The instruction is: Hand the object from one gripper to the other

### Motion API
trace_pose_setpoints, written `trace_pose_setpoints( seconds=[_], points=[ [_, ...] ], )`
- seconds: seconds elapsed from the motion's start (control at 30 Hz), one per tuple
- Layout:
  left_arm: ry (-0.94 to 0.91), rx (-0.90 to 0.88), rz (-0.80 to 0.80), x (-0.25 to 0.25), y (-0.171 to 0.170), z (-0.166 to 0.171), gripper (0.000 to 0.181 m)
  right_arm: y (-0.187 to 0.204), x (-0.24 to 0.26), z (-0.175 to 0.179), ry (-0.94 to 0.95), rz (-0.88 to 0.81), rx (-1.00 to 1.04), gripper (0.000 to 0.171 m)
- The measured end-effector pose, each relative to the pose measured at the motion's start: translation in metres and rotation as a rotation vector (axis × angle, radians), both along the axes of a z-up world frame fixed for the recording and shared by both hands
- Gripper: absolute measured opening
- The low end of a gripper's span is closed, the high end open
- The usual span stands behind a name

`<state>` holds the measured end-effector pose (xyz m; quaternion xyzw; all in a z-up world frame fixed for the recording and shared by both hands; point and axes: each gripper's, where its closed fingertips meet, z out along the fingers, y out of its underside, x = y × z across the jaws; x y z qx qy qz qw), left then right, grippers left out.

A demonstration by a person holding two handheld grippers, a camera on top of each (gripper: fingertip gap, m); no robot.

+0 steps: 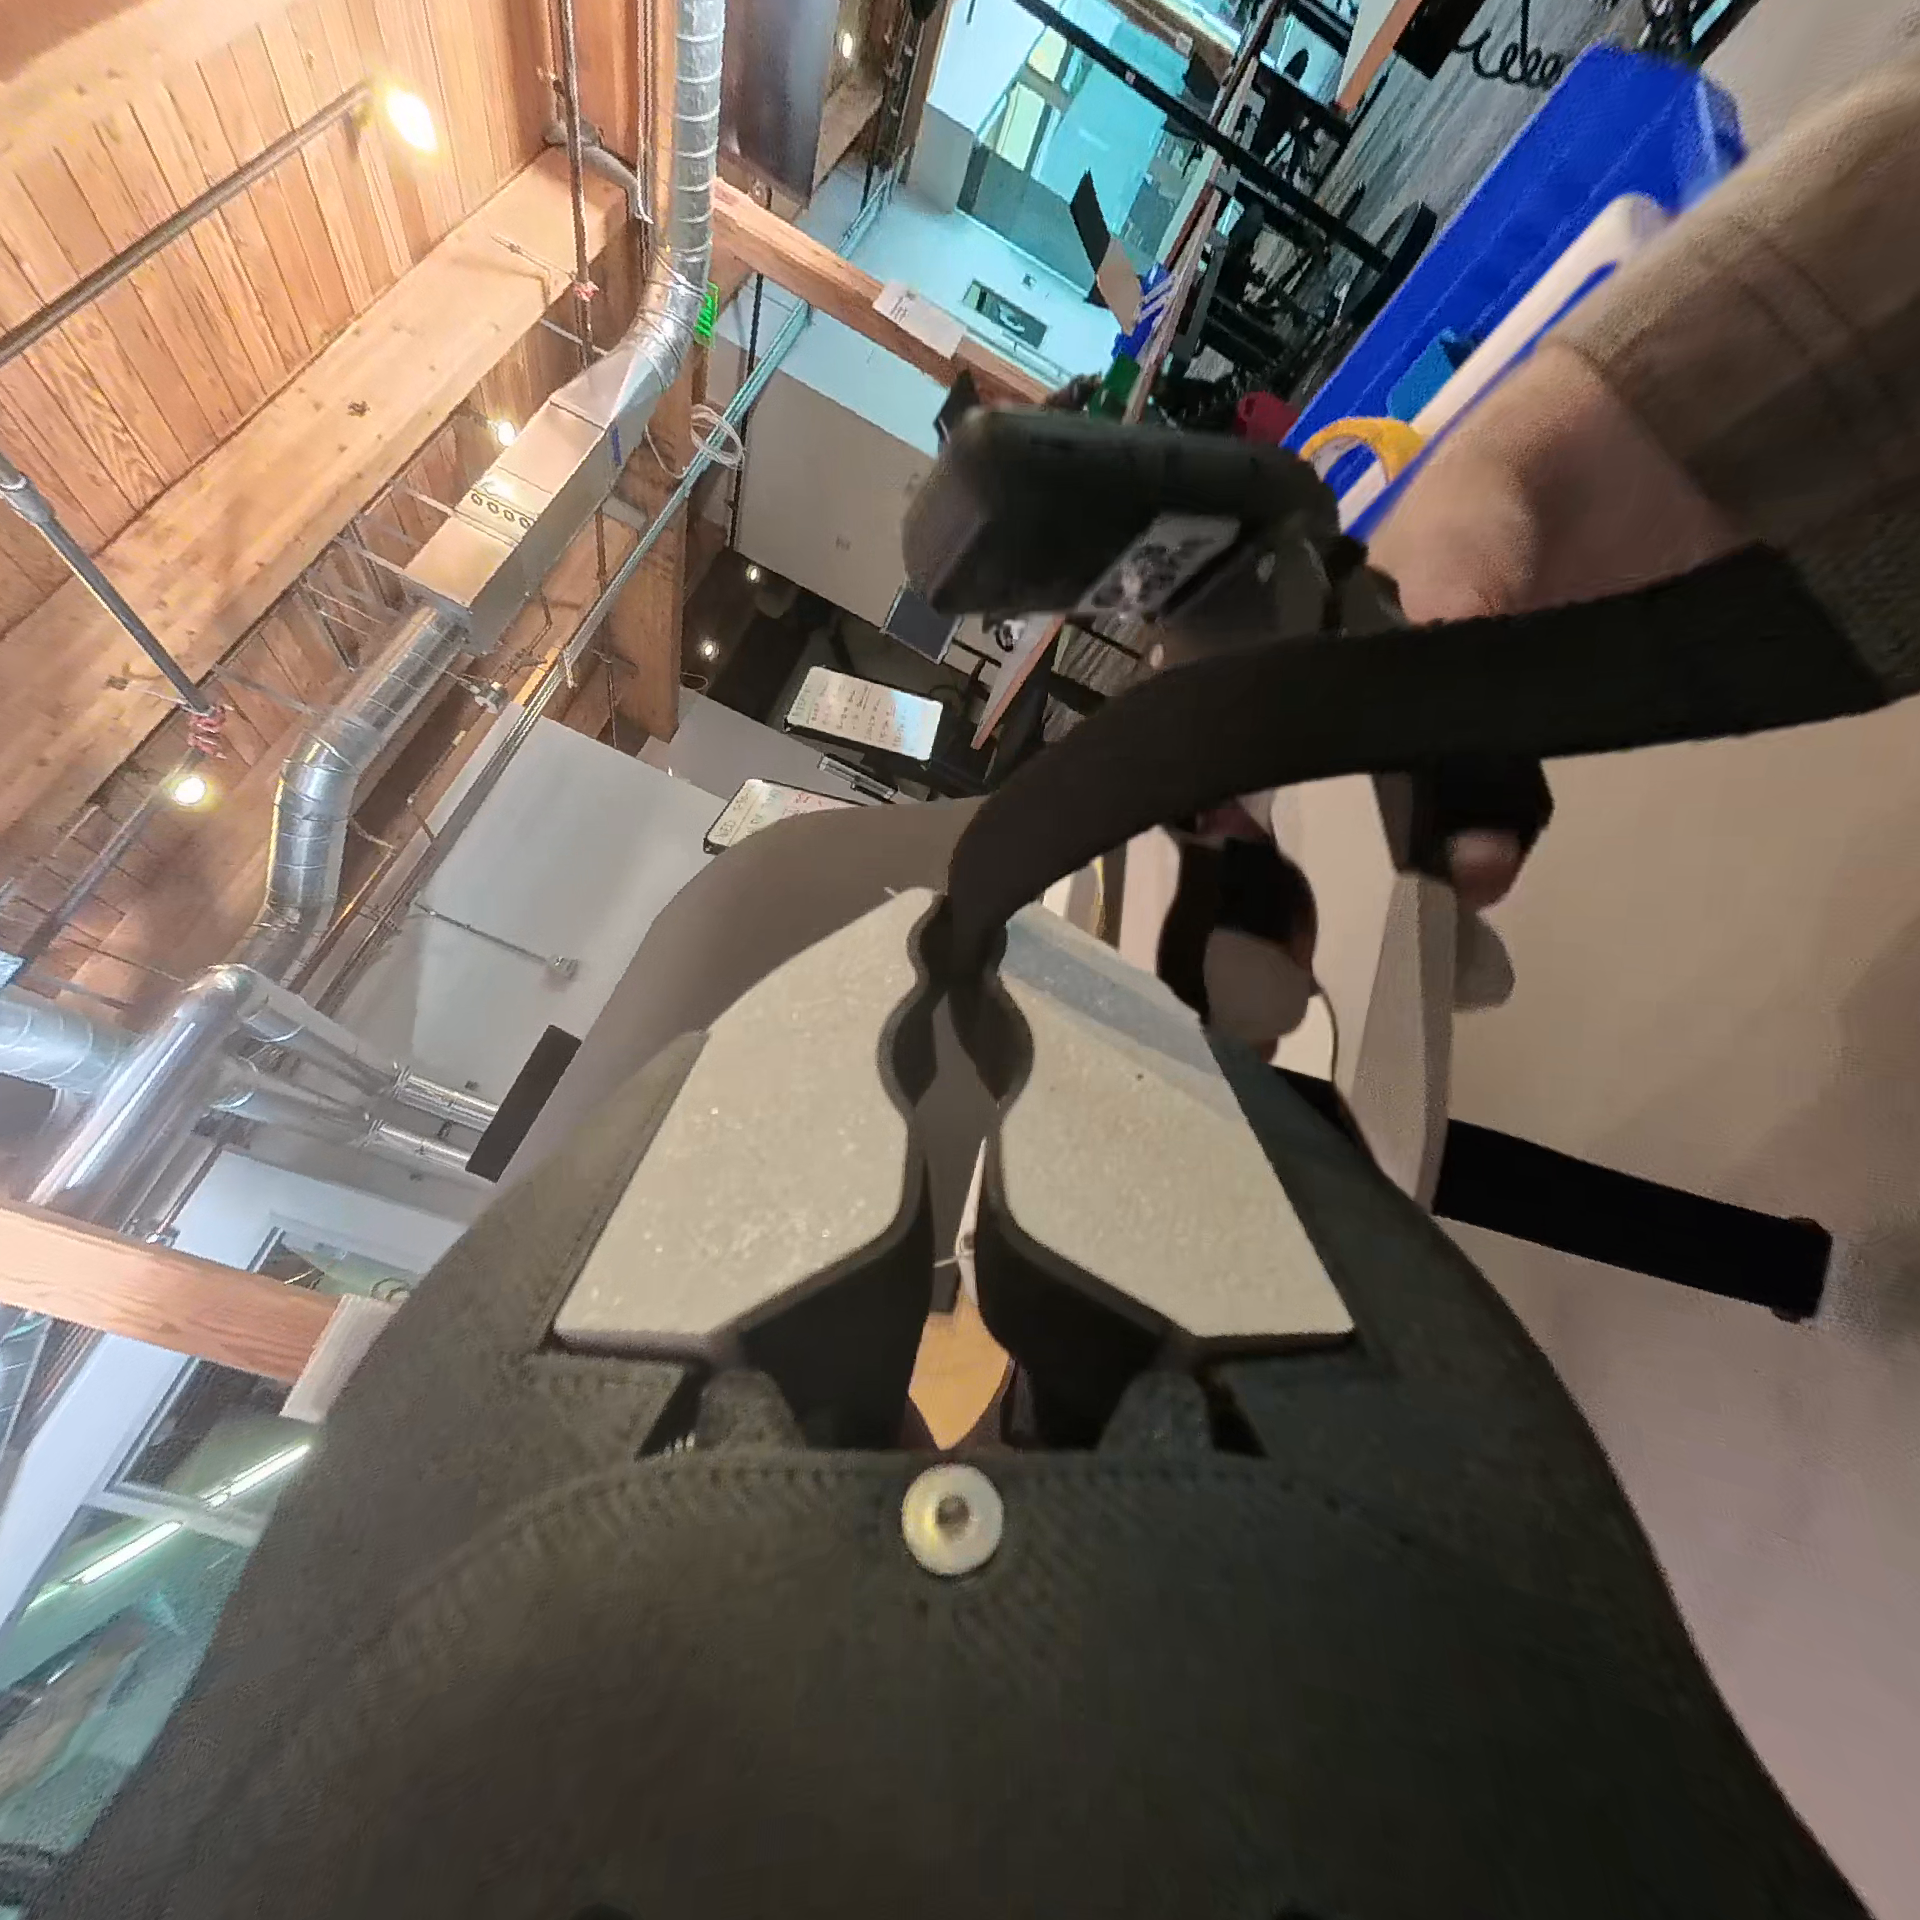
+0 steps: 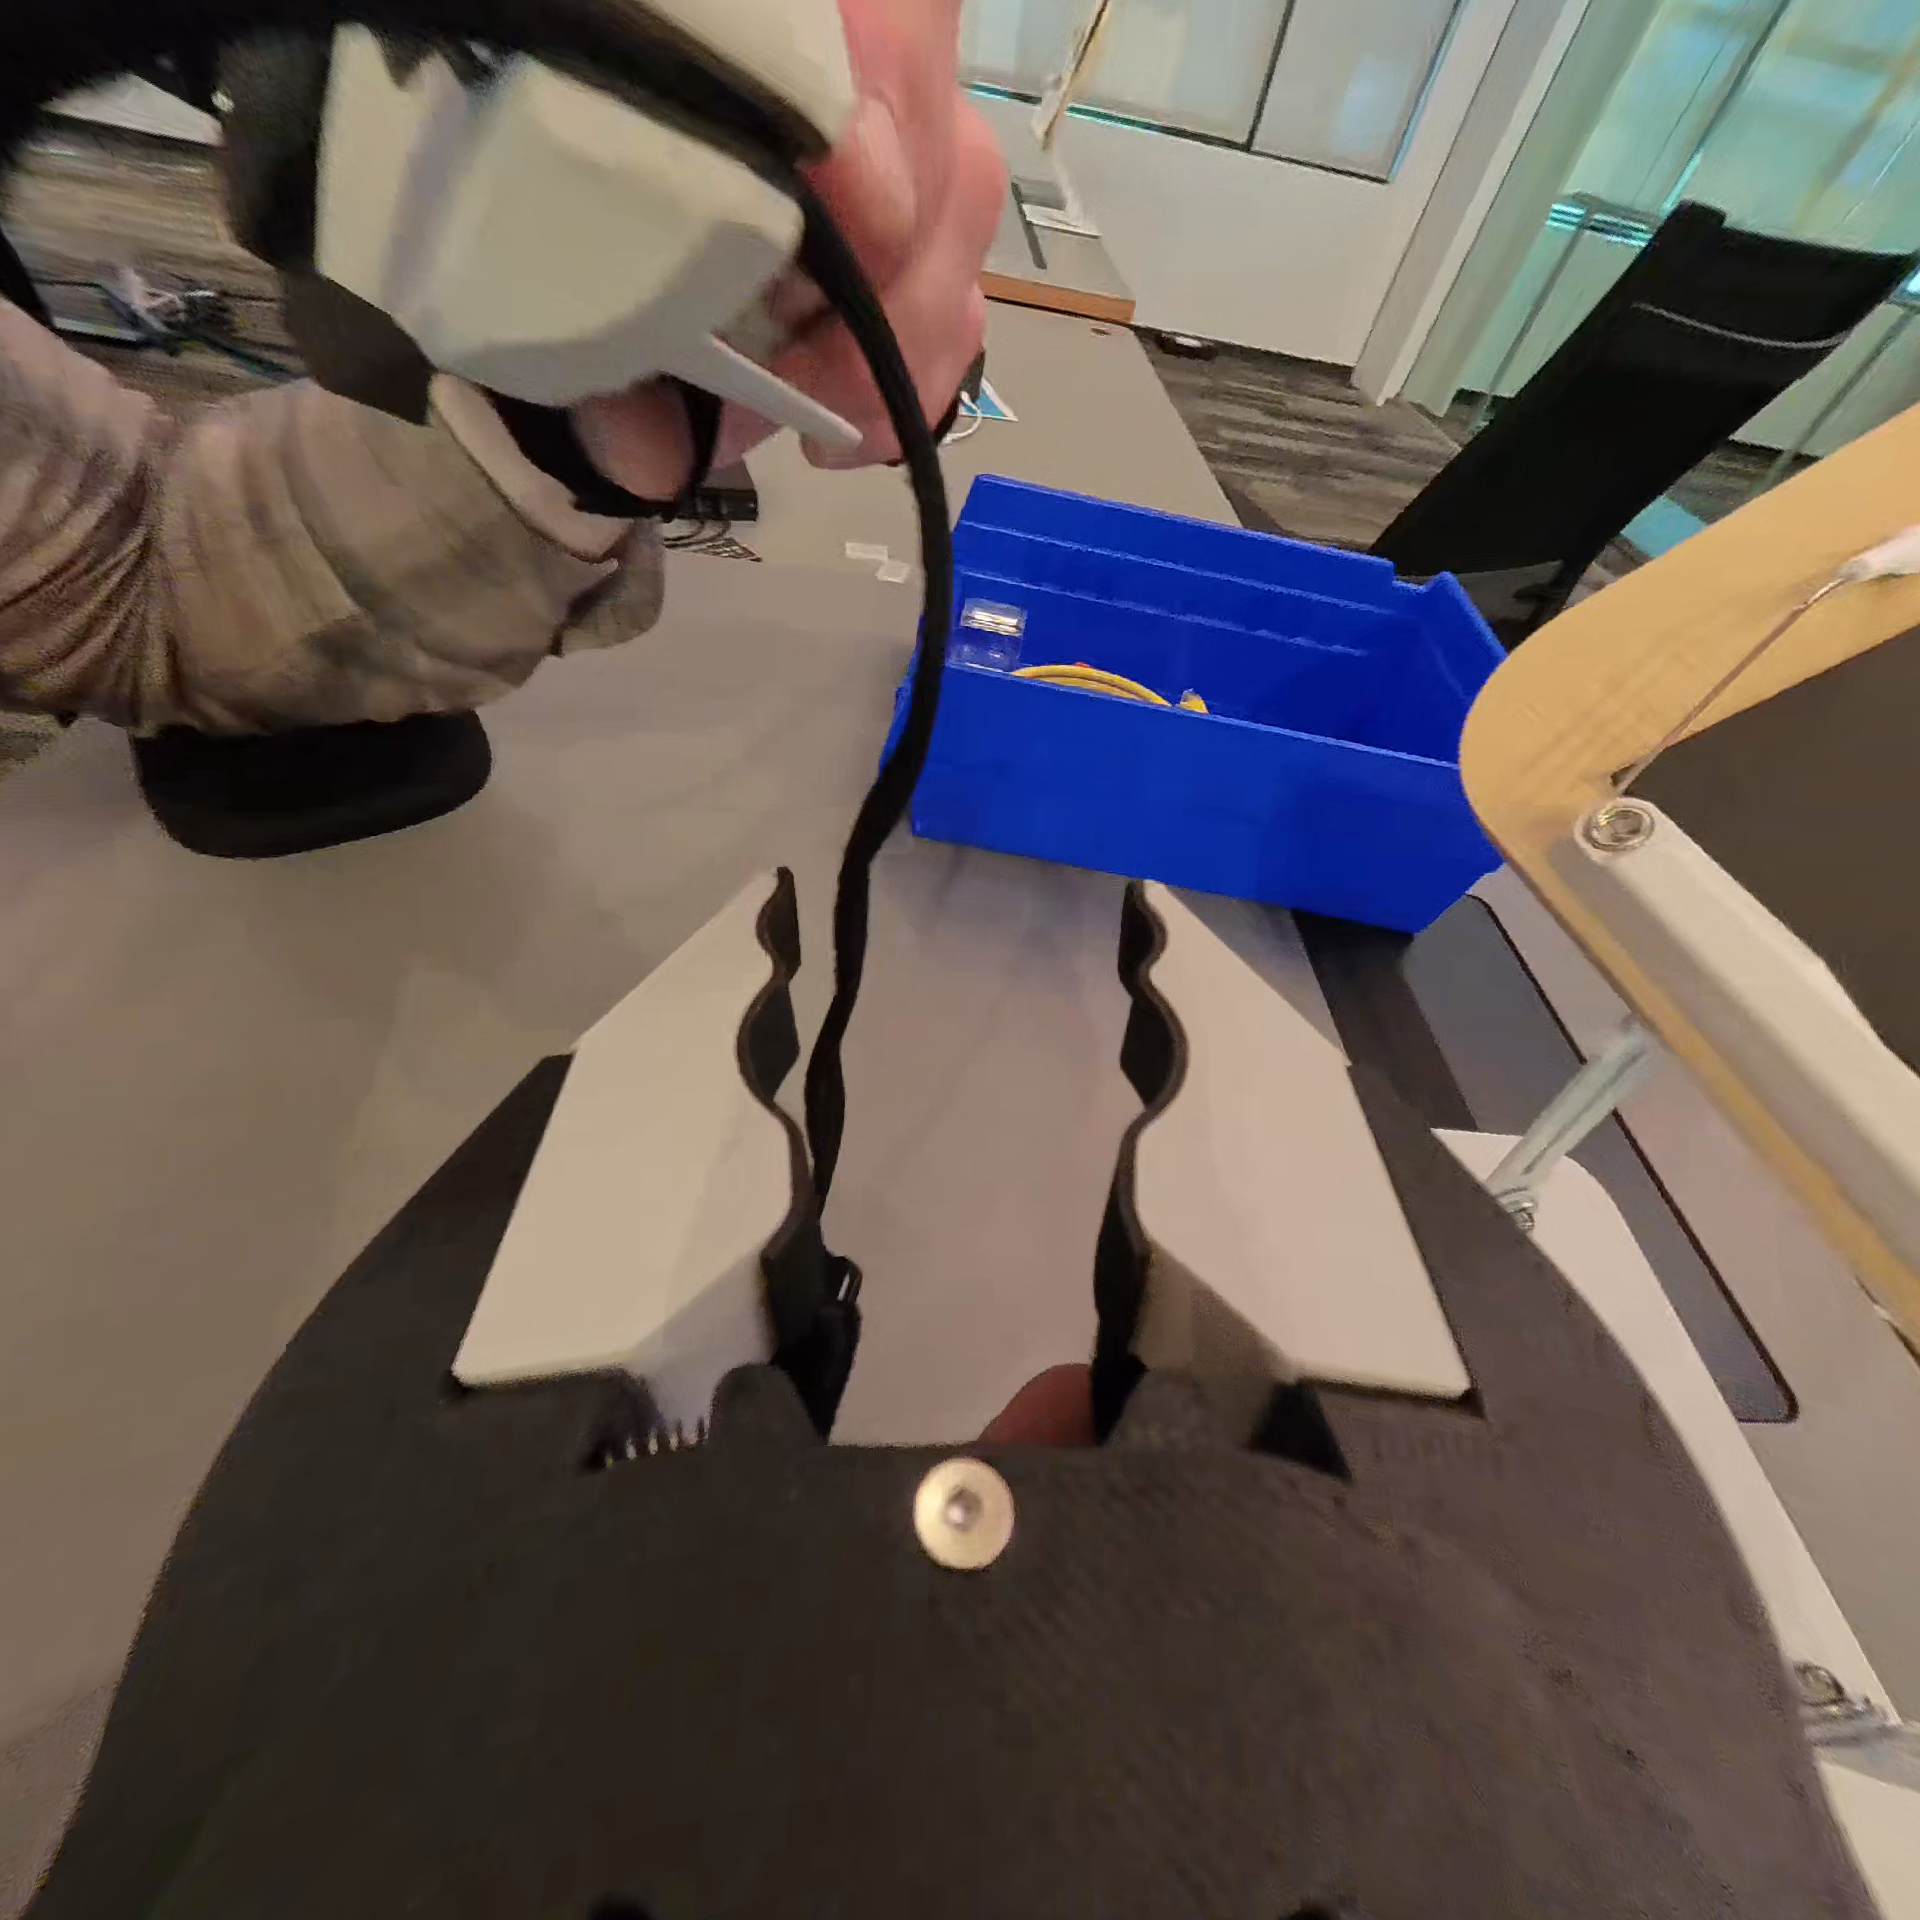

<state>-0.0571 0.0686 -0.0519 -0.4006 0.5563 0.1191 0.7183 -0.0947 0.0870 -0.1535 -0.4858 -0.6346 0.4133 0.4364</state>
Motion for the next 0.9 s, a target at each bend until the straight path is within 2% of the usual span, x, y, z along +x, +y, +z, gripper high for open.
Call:
trace_pose_setpoints(
  seconds=[0.07, 0.13, 0.17, 0.37, 0.43, 0.53, 0.73, 0.83, 0.9],
  points=[
    [-0.019, 0.001, -0.014, 0.001, -0.003, 0.004, 0.002, -0.005, -0.006, -0.002, 0.015, 0.013, -0.011, 0.046],
    [-0.032, 0.001, -0.018, 0.0, -0.005, 0.008, 0.002, -0.007, -0.008, -0.005, 0.012, 0.016, -0.005, 0.007],
    [-0.046, -0.002, -0.02, -0.001, -0.006, 0.011, 0.002, -0.009, -0.008, -0.007, 0.002, 0.028, -0.003, 0.0],
    [-0.146, -0.045, 0.082, -0.024, 0.013, 0.022, 0.001, -0.035, 0.0, 0.002, 0.009, 0.166, -0.014, 0.0],
    [-0.216, -0.124, 0.108, -0.032, 0.023, 0.021, 0.001, -0.042, 0.002, 0.006, 0.025, 0.197, -0.022, 0.0],
    [-0.362, -0.287, 0.011, -0.033, 0.024, 0.022, 0.002, -0.042, 0.002, 0.008, 0.027, 0.196, -0.028, 0.0],
    [-0.581, -0.482, -0.176, -0.035, 0.022, 0.029, 0.002, -0.031, 0.006, 0.013, 0.034, 0.156, -0.038, 0.0],
    [-0.66, -0.551, -0.175, -0.04, 0.03, 0.027, 0.003, -0.038, 0.007, 0.012, 0.028, 0.186, -0.043, 0.0],
    [-0.691, -0.576, -0.1, -0.047, 0.042, 0.022, 0.003, -0.047, 0.006, 0.014, 0.026, 0.217, -0.049, 0.0]
  ],
)
